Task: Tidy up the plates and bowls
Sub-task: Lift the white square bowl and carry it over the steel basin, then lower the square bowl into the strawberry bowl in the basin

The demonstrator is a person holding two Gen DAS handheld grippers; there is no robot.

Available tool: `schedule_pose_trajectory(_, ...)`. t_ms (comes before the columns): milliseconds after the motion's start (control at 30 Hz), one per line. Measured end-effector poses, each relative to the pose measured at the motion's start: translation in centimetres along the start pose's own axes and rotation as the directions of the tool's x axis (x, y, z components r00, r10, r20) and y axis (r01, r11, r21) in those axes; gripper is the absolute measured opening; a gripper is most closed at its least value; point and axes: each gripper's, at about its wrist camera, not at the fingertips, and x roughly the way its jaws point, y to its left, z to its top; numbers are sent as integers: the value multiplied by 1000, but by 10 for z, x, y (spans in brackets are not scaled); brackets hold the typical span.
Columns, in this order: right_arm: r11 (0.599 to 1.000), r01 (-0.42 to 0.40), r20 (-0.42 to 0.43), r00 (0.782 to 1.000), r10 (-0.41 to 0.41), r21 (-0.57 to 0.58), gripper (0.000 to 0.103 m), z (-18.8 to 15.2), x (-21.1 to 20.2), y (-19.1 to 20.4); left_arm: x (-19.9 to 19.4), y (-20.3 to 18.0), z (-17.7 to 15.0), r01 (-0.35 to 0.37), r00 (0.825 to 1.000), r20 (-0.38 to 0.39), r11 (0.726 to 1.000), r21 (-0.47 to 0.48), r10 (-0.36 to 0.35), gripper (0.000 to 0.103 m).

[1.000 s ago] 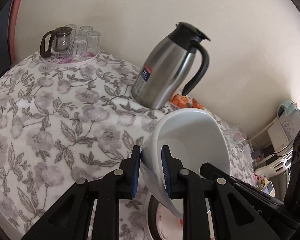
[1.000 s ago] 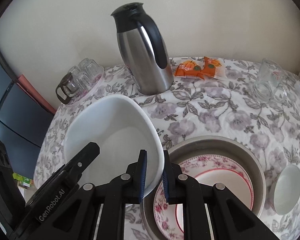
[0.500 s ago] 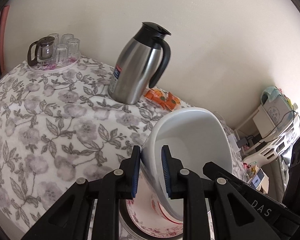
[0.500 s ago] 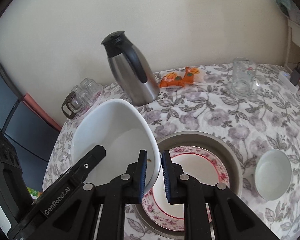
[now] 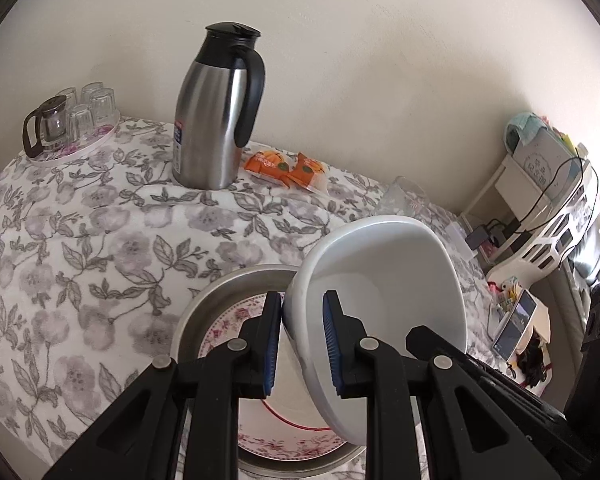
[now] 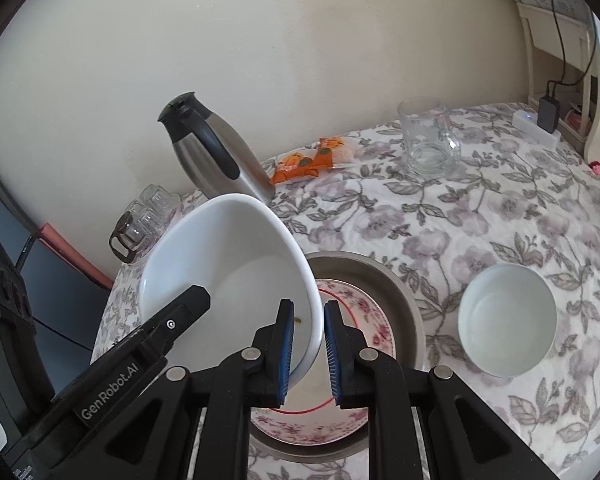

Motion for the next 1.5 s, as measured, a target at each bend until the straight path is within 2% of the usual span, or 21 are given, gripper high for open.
schedule_pose_trajectory(333,1000,6,-48,999,-6,8,19,-8,7,-19,17,-14,-17,-41,997,-66,999,16,42,22)
schedule_pose_trajectory(733,1000,-8,-120,993,6,-18,19,-22,26,-10,25,4,-25,-90,990,-115,996,-19,87,22)
schedule_pose_trajectory(833,1000,-7,-134,991,5,-15,19,-24,30,-11,29,10,-26,-79,989,-133,996,-48,72,22)
schedule_pose_trajectory(1267,1000,15,-168,986,-15,0,21,-27,43,-17,42,16,-27,-68,984,-171,996,-64,56,22)
schedule_pose_trajectory(1500,1000,6,-161,987,-3,14,23,-25,44,-18,46,24,-26,-68,983,-176,993,-96,50,22)
